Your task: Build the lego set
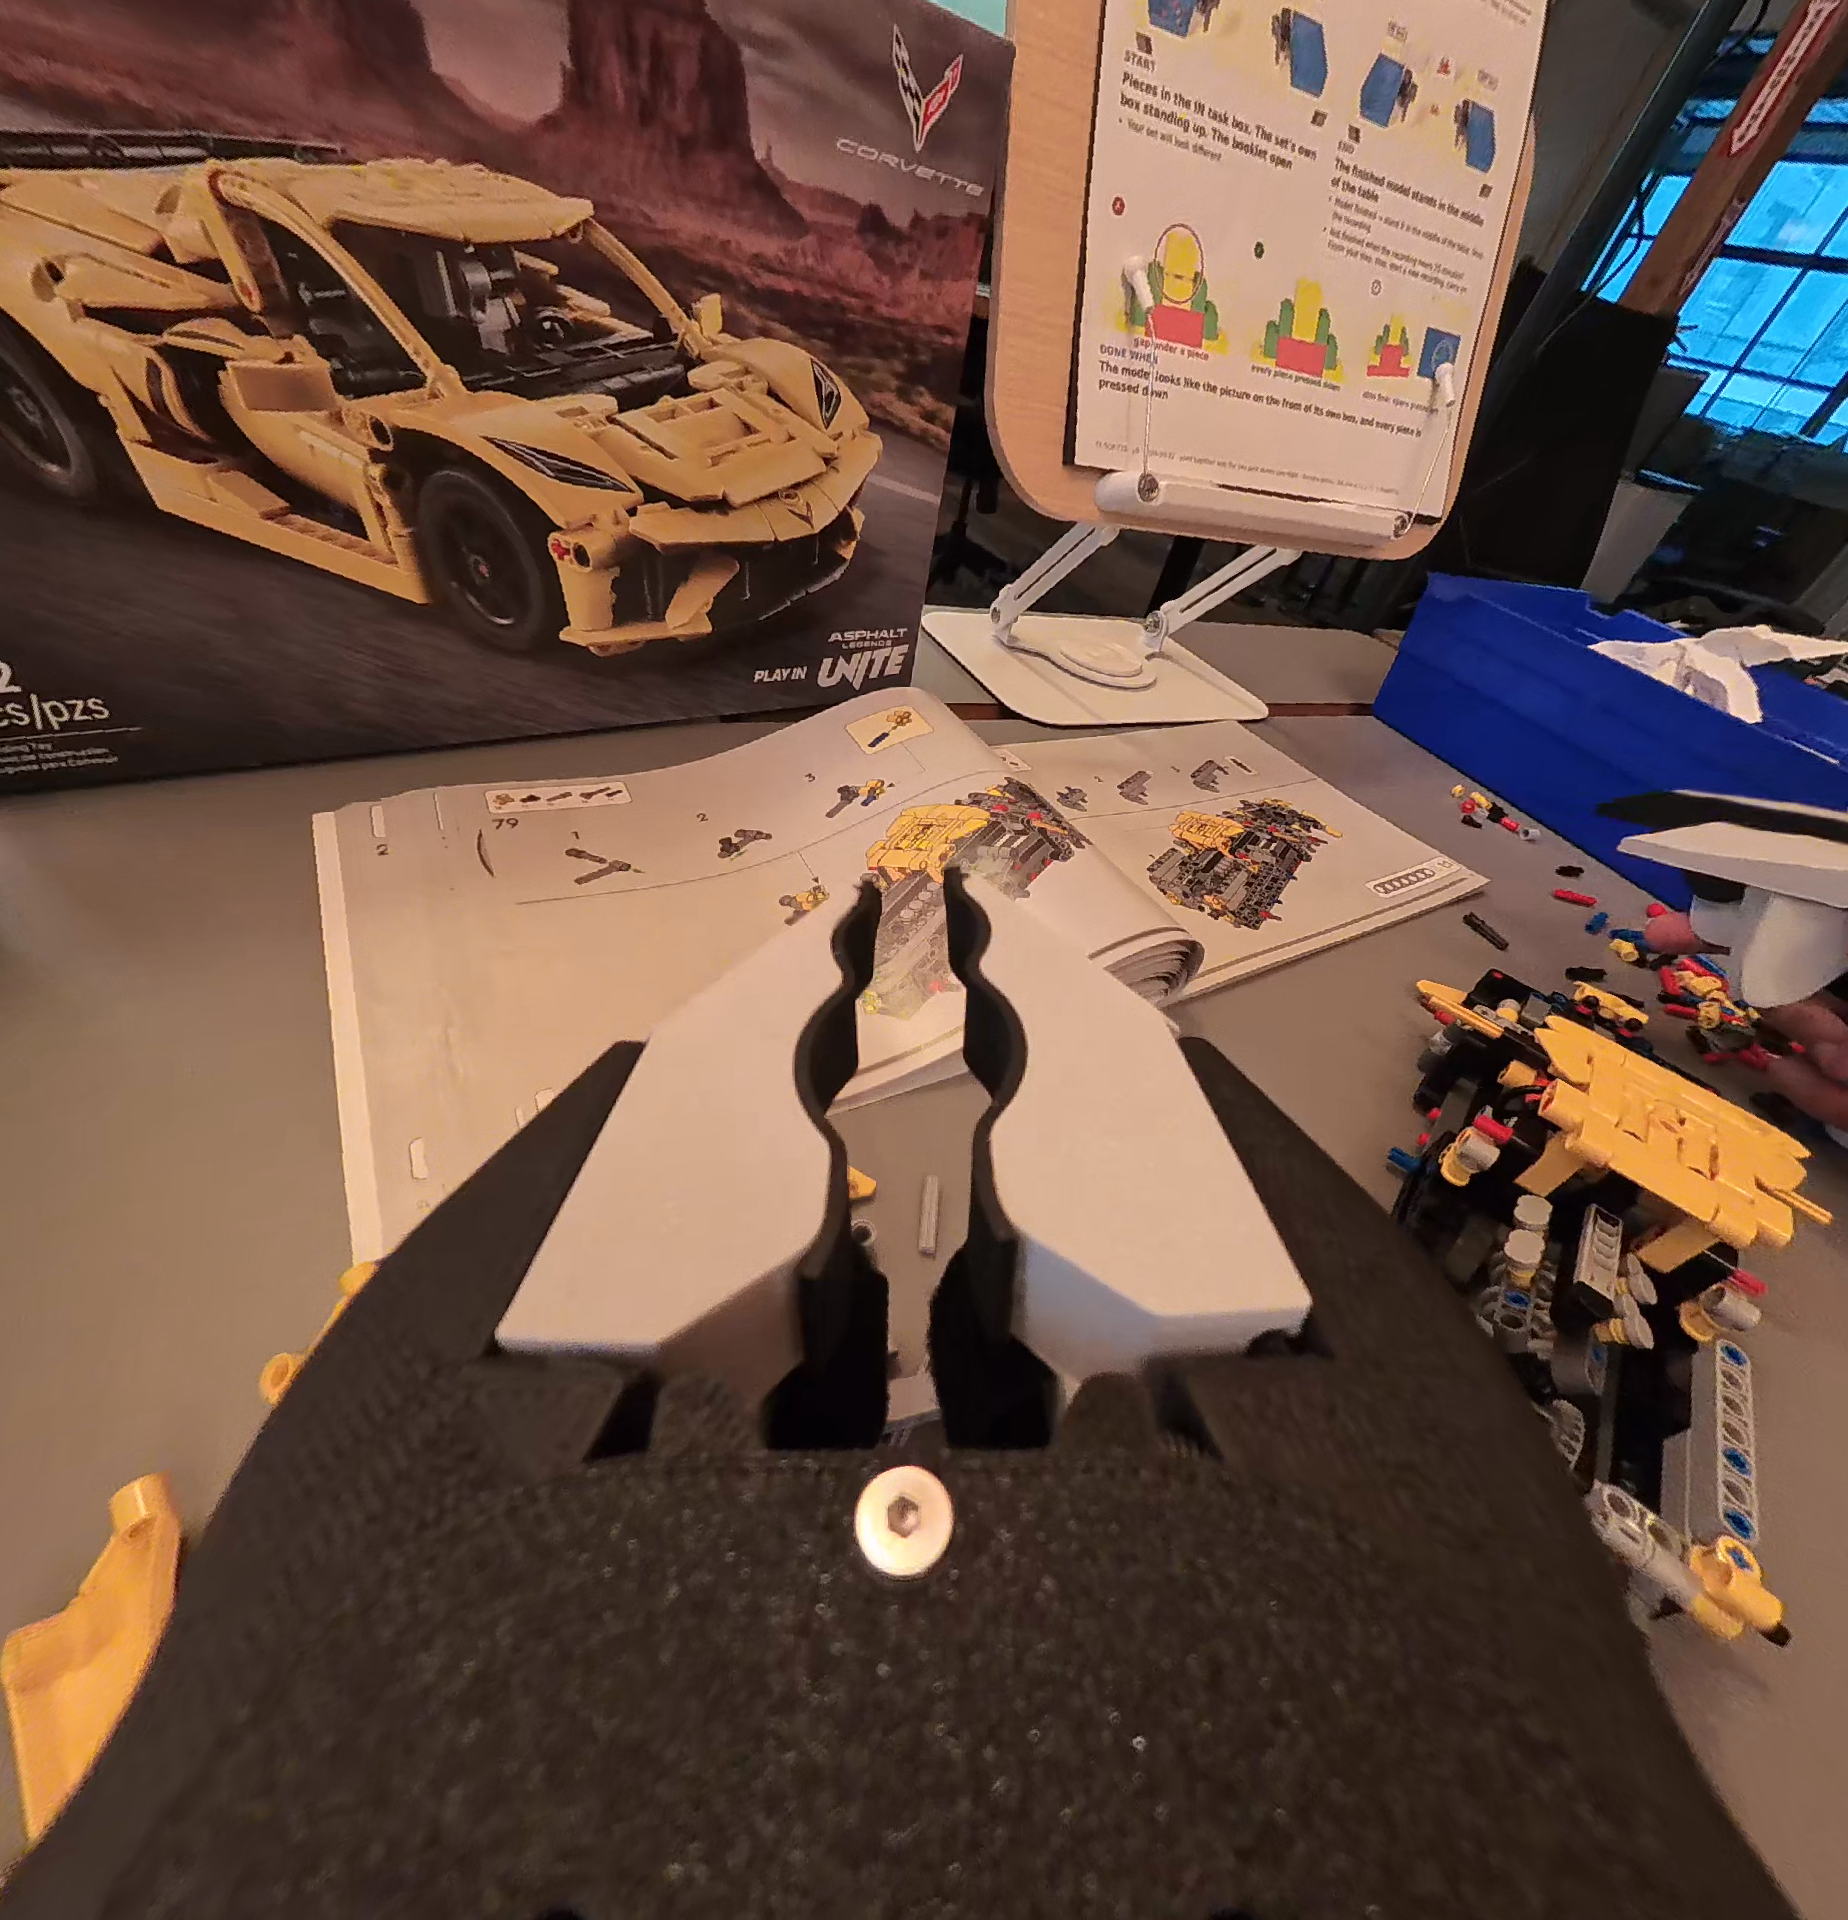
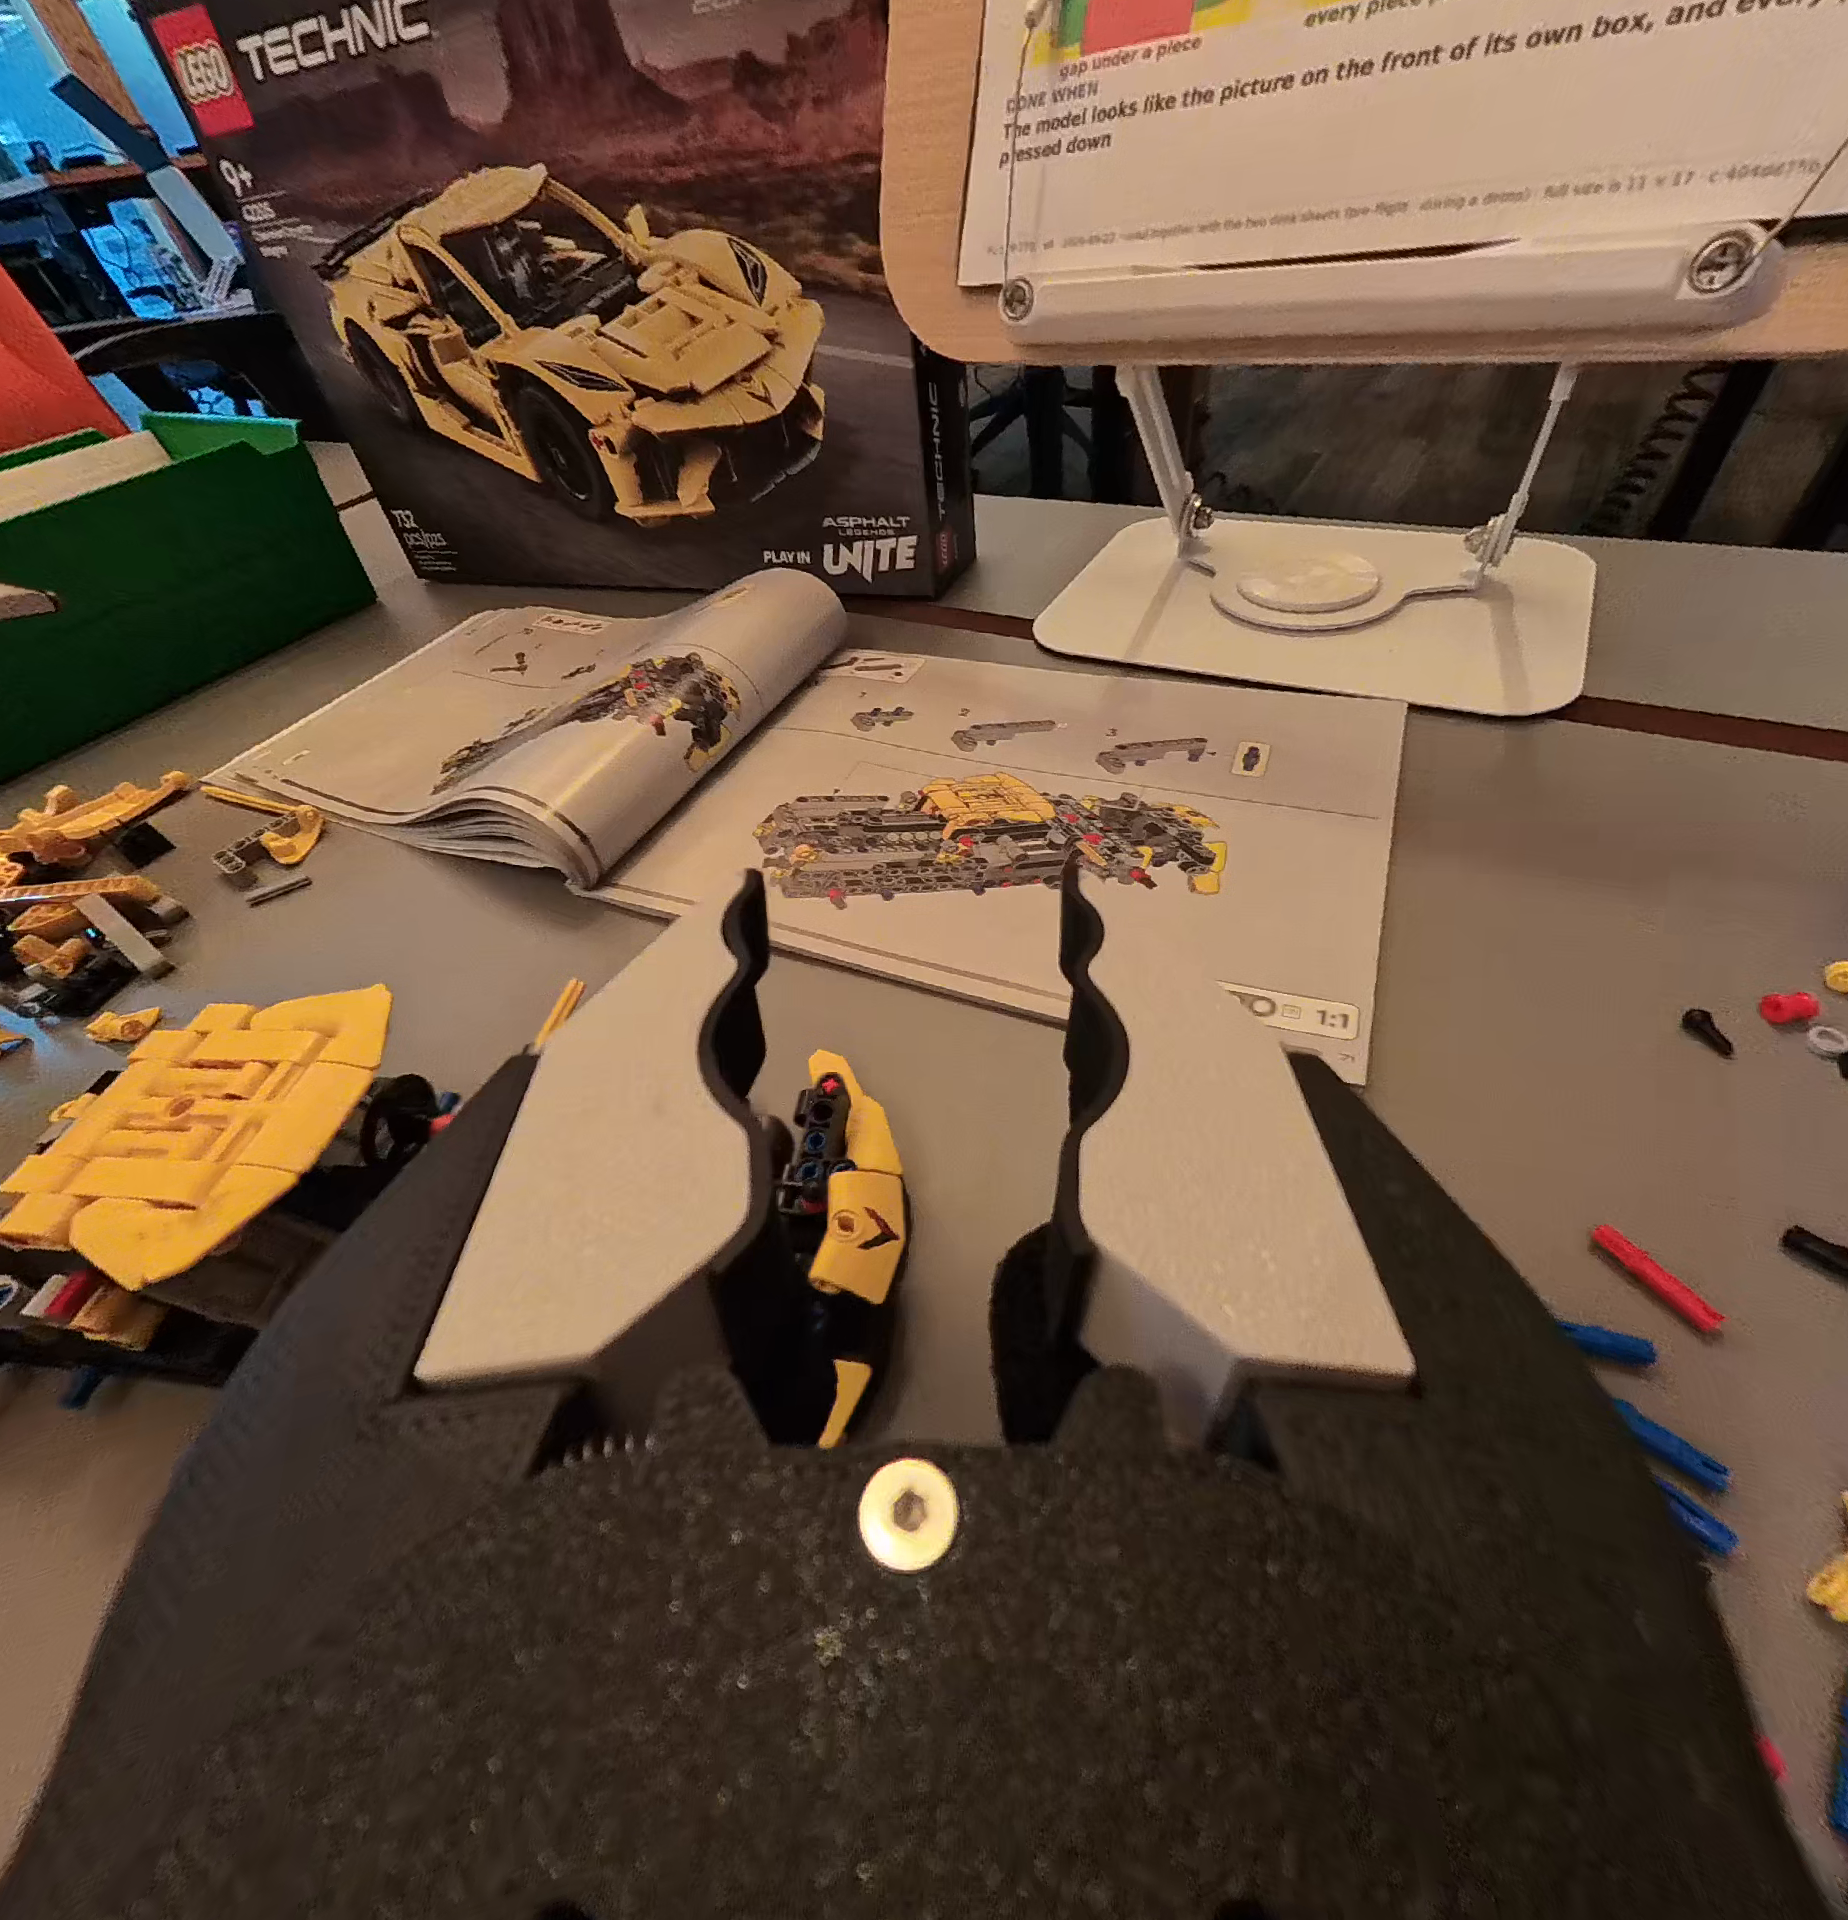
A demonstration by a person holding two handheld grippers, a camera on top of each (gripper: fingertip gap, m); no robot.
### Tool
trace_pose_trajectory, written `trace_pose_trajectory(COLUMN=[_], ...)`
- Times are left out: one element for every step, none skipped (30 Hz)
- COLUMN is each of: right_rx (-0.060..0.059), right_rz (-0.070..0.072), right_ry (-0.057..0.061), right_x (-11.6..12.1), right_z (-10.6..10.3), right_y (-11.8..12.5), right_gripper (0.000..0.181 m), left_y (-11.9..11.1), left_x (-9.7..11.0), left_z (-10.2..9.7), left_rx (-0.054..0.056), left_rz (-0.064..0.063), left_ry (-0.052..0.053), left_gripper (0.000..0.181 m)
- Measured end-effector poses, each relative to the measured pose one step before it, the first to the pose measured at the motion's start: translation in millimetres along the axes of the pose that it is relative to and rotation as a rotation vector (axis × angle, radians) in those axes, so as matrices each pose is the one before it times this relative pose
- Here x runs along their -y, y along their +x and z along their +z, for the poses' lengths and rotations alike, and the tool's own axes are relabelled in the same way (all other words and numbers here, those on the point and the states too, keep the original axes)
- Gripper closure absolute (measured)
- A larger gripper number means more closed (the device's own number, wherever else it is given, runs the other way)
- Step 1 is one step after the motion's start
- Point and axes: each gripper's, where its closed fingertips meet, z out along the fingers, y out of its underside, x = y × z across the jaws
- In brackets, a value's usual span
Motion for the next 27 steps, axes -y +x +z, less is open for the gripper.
trace_pose_trajectory(right_rx=[0.0022, 0.0037, 0.0075, 0.0068, 0.0063, 0.0065, 0.0064, 0.0044, 0.0027, 0.0001, -0.0001, 0.004, 0.0045, 0.0038, 0.0047, 0.0024, 0.0015, 0.0042, 0.0056, 0.0007, 0.0006, 0.0028, 0.0026, 0.0023, 0.0021, 0.0017, 0.0014], right_rz=[-0.0031, -0.001, 0.0028, 0.0062, 0.0075, 0.0072, 0.0051, 0.0028, -0.0007, -0.004, -0.0038, 0.0006, 0.0035, 0.0043, 0.0046, 0.0041, 0.0055, 0.008, 0.0077, 0.0066, 0.0058, 0.0056, 0.0057, 0.004, 0.0006, 0.0, 0.0001], right_ry=[0.0014, -0.0017, -0.002, -0.0009, -0.0006, 0.0013, 0.0045, 0.0027, 0.0002, -0.0004, 0.0002, 0.0029, 0.0051, 0.0038, 0.0022, 0.0027, 0.0013, -0.0005, 0.0001, 0.0005, -0.002, -0.0026, -0.0039, -0.0018, 0.0027, 0.0043, 0.0027], right_x=[0.47, -0.1, -0.26, -0.29, -0.18, 0.32, 0.93, 0.78, 0.49, 0.44, 0.59, 1.01, 1.38, 1.1, 0.82, 0.6, 0.21, 0.04, 0.07, 0.11, -0.15, -0.39, -0.32, 0.01, 0.65, 0.8, 0.69], right_z=[0.09, 0.41, 0.51, 0.57, 0.32, 0.1, -0.17, -0.23, -0.37, -0.4, -0.49, -0.7, -0.84, -0.98, -0.88, -0.86, -0.66, -0.31, -0.14, 0.13, 0.18, 0.37, 0.44, 0.29, 0.03, -0.07, -0.19], right_y=[-1.18, -1.2, -1.58, -1.48, -1.26, -1.24, -1.23, -0.94, -0.78, -0.6, -0.68, -1.39, -1.54, -1.37, -1.55, -1.04, -0.71, -0.83, -0.9, 0.03, 0.27, -0.02, 0.03, -0.3, -0.39, -0.35, -0.34], right_gripper=[0.125, 0.126, 0.126, 0.126, 0.126, 0.126, 0.126, 0.126, 0.126, 0.126, 0.126, 0.126, 0.126, 0.126, 0.126, 0.126, 0.126, 0.126, 0.126, 0.126, 0.126, 0.126, 0.126, 0.126, 0.126, 0.126, 0.126], left_y=[0.01, -0.28, -0.58, -0.36, 0.01, 0.03, -0.05, 0.27, 0.6, 0.69, 0.63, 0.82, 0.37, -0.38, -0.33, -0.23, -0.6, -0.47, -0.23, -0.65, -0.8, -0.38, -0.08, -0.29, -0.41, -0.31, -0.23], left_x=[-0.51, -0.79, -1.03, -0.64, 0.17, -0.01, -0.34, 0.02, 0.37, 0.08, -0.61, -0.71, -0.22, -0.13, -0.03, -0.33, -1.1, -1.92, -1.7, -0.9, -0.02, 0.67, 0.91, 0.63, 0.17, 0.06, 0.6], left_z=[-0.38, -0.16, 0.22, 0.14, -0.03, 0.01, -0.01, -0.02, -0.13, -0.01, 0.17, 0.16, -0.09, -0.51, -0.72, -0.32, 0.01, 0.43, 0.47, 0.19, -0.43, -0.51, -0.54, -0.38, -0.21, -0.29, -0.32], left_rx=[0.0003, 0.0022, 0.0035, 0.0016, -0.0002, -0.0009, -0.001, -0.0022, -0.0035, -0.0032, -0.0037, -0.0048, -0.0015, 0.0043, 0.0038, 0.001, 0.0018, -0.0013, -0.0045, -0.0018, -0.0004, -0.0029, -0.0047, -0.0046, -0.0038, -0.003, -0.0009], left_rz=[0.0011, 0.0033, 0.0036, 0.0024, 0.0011, -0.0004, -0.0025, -0.0039, -0.0042, -0.0045, -0.0039, -0.0035, -0.0036, -0.0019, -0.001, -0.0029, -0.0063, -0.008, -0.0081, -0.0085, -0.0086, -0.009, -0.011, -0.0129, -0.0148, -0.0129, -0.0066], left_ry=[0.0007, -0.0015, -0.004, -0.0027, 0.0014, 0.0021, -0.0008, -0.0003, 0.0019, -0.0003, -0.0044, -0.0043, -0.0018, 0.0006, 0.0009, -0.0003, -0.0044, -0.0098, -0.0087, -0.0039, 0.0014, 0.0053, 0.006, 0.0051, 0.0024, 0.0014, 0.0036], left_gripper=[0.168, 0.168, 0.168, 0.168, 0.168, 0.168, 0.168, 0.168, 0.168, 0.168, 0.168, 0.168, 0.168, 0.168, 0.168, 0.168, 0.168, 0.168, 0.168, 0.168, 0.168, 0.168, 0.168, 0.168, 0.168, 0.168, 0.168])
